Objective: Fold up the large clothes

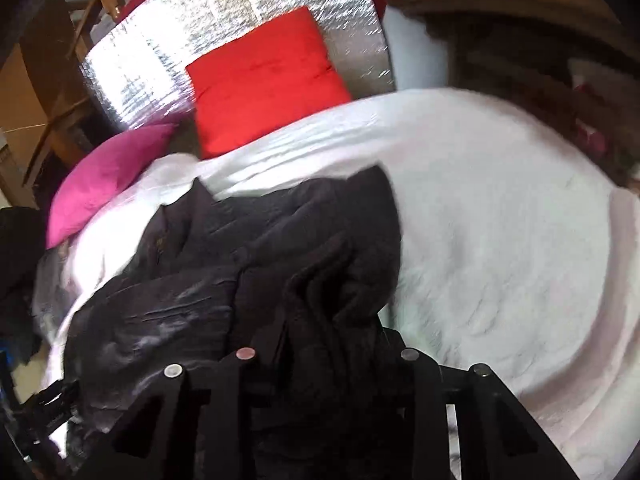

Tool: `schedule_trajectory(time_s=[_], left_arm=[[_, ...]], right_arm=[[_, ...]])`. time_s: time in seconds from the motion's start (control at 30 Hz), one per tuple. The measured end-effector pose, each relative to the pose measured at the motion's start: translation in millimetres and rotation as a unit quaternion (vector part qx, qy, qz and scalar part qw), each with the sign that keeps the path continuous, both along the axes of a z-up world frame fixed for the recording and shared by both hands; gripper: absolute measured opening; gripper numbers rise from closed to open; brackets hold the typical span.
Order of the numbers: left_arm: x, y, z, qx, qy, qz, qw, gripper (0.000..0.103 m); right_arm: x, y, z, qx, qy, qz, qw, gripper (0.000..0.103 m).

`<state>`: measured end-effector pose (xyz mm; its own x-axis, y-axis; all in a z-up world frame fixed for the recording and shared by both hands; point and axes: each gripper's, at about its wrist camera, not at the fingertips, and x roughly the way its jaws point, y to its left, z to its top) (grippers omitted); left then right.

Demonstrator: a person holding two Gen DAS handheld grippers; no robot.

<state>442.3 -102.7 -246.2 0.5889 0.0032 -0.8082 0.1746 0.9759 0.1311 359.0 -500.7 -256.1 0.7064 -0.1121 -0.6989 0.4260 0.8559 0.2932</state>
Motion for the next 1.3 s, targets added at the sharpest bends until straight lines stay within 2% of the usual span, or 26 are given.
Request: schedule_trajectory(time_s=[0.1,0.17,0.2,0.33,0.37,0.4,0.5,0.57,0.63,0.7,0.73,0.77,0.8,0.87,0.93,0.97,1.03,1.07,1.17,1.2,1.3], left_arm=[[0,-1,0,0.003,0.004,-0.002,1.0000,0.078],[1,3,4,-0.002,0.012,0.001,0.9999,0.078],[1,7,8,-0.007,0.014,0.006,0.9999,0.078],[-3,36,32,-0.048,-0.002,0.028,0.9984,0.080],[-3,43,35,-0.051,-0.005,0.034,0.9981,0.081],[-3,50,35,-0.047,-0.006,0.040,0.9980,0.084],[7,63,17,-0.036,0.021,0.060,0.9974,0.084],[13,67,4,-0.056,0.045,0.059,0.9957,0.084],[15,67,-2,-0.069,0.048,0.057,0.9948,0.084],[18,66,-3,-0.069,0.046,0.054,0.9951,0.083],[18,66,-2,-0.073,0.046,0.055,0.9948,0.080],[19,65,-1,-0.080,0.047,0.053,0.9943,0.077],[20,64,1,-0.084,0.048,0.050,0.9941,0.070],[22,58,3,-0.069,0.040,0.045,0.9958,0.069],[24,53,-1,-0.056,0.041,0.046,0.9966,0.071],[26,51,-7,-0.050,0.048,0.046,0.9965,0.072],[26,48,-11,-0.039,0.048,0.048,0.9969,0.077],[26,48,-9,-0.040,0.049,0.050,0.9968,0.077],[19,55,3,-0.057,0.047,0.053,0.9959,0.077],[15,58,8,-0.060,0.045,0.052,0.9958,0.077],[-7,58,23,-0.070,0.035,0.027,0.9965,0.077]], right_arm=[[10,-9,-27,0.006,0.031,-0.003,0.999,0.039],[7,-15,-22,0.026,0.021,-0.002,0.999,0.046],[4,-17,-18,0.038,0.014,0.000,0.999,0.057],[-20,-30,1,0.104,-0.033,0.001,0.994,0.067],[-26,-33,7,0.116,-0.047,0.002,0.992,0.077],[-33,-35,13,0.121,-0.059,-0.001,0.991,0.083],[-42,-40,14,0.111,-0.059,-0.004,0.992,0.083],[-33,-41,1,0.116,-0.034,0.004,0.993,0.083],[-24,-41,-14,0.129,-0.015,0.015,0.991,0.081],[-14,-34,-25,0.128,0.002,0.027,0.991,0.052],[-7,-27,-28,0.116,0.019,0.032,0.993,0.051],[-4,-21,-22,0.094,0.017,0.026,0.995,0.040],[-4,-18,-14,0.083,0.010,0.027,0.996,0.037],[-6,-11,3,0.055,-0.008,0.022,0.998,0.036],[-5,-9,9,0.031,-0.015,0.019,0.999,0.035],[-1,-11,-1,0.030,0.004,0.013,0.999,0.036],[9,-17,-24,0.049,0.038,0.014,0.998,0.045],[7,-20,-28,0.058,0.031,0.009,0.998,0.049],[-2,-27,-16,0.108,0.021,0.018,0.994,0.070],[-9,-28,-10,0.118,0.009,0.022,0.993,0.070],[-31,-24,11,0.098,-0.011,0.026,0.995,0.070]])
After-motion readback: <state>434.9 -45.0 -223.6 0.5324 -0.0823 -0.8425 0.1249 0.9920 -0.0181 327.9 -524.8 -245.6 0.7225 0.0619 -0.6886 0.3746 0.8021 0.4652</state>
